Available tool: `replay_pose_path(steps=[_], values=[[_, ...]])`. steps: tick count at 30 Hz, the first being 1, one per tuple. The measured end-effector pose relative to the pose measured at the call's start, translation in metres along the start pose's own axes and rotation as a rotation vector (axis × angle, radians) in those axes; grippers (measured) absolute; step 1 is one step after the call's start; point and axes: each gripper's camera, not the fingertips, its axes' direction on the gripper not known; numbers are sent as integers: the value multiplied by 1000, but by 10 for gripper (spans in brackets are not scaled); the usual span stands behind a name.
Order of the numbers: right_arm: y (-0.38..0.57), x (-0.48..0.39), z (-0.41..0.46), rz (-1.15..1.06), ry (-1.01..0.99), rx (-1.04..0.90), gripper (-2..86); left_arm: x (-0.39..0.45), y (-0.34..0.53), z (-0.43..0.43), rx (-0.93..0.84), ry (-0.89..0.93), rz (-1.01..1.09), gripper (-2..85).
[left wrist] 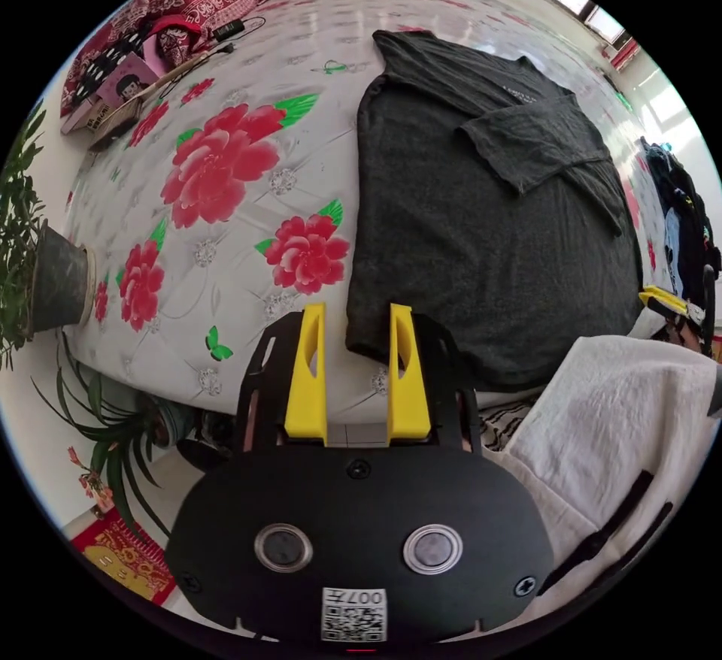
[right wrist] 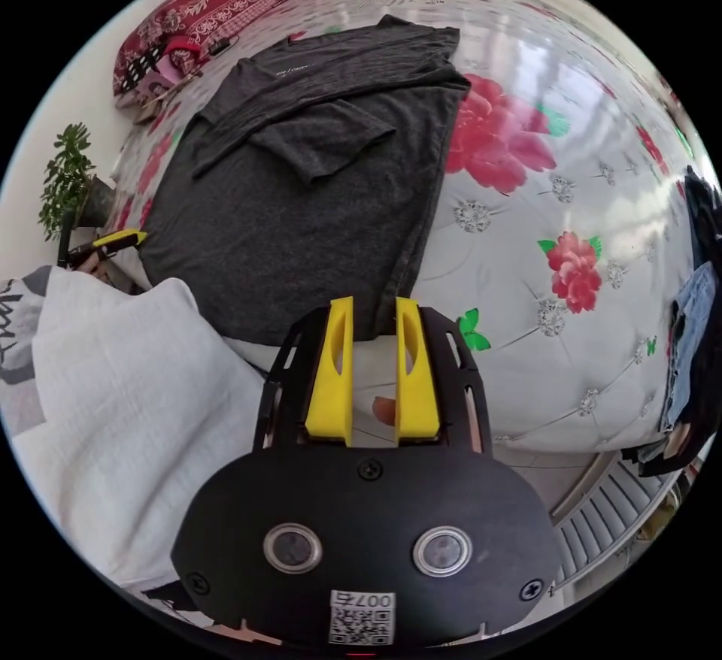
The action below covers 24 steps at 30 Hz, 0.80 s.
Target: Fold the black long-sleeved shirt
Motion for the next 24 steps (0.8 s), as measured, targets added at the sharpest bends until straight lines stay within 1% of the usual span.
replay_pose_path(steps=[1,2,5,7,10,12,13,15,17,19,21,22,23,24], values=[[0,-3,1,3,40,2,24,-1,-1,0,-5,-5,2,109],[-1,-4,1,11,60,4,22,2,-2,-1,-10,-9,50,89],[-3,-5,-2,-4,36,-25,6,13,-2,-1,-6,-91,200,15],[-2,-1,-8,-5,23,-17,3,7,-6,-3,-17,-61,214,5],[0,16,-24,34,-72,17,0,-25,-16,-15,2,89,129,-1],[0,29,-35,67,-155,44,-1,-54,-28,-26,5,248,96,-3],[-3,38,-43,90,-214,59,-1,-61,-32,-29,5,284,88,-3],[-10,51,-56,119,-310,90,-1,-89,-56,-39,14,418,56,-3],[-30,67,-75,150,-430,124,-1,-108,-82,-45,37,498,14,-2],[-54,81,-85,205,-481,140,0,-126,-116,-48,54,531,-59,0],[-84,96,-90,270,-541,149,1,-141,-168,-45,104,545,-197,8],[-105,104,-90,312,-579,179,3,-143,-180,-43,126,554,-235,12],[-125,109,-90,350,-592,235,5,-144,-199,-40,186,572,-314,24],[-134,111,-89,380,-577,256,7,-142,-215,-34,201,547,-376,42]])
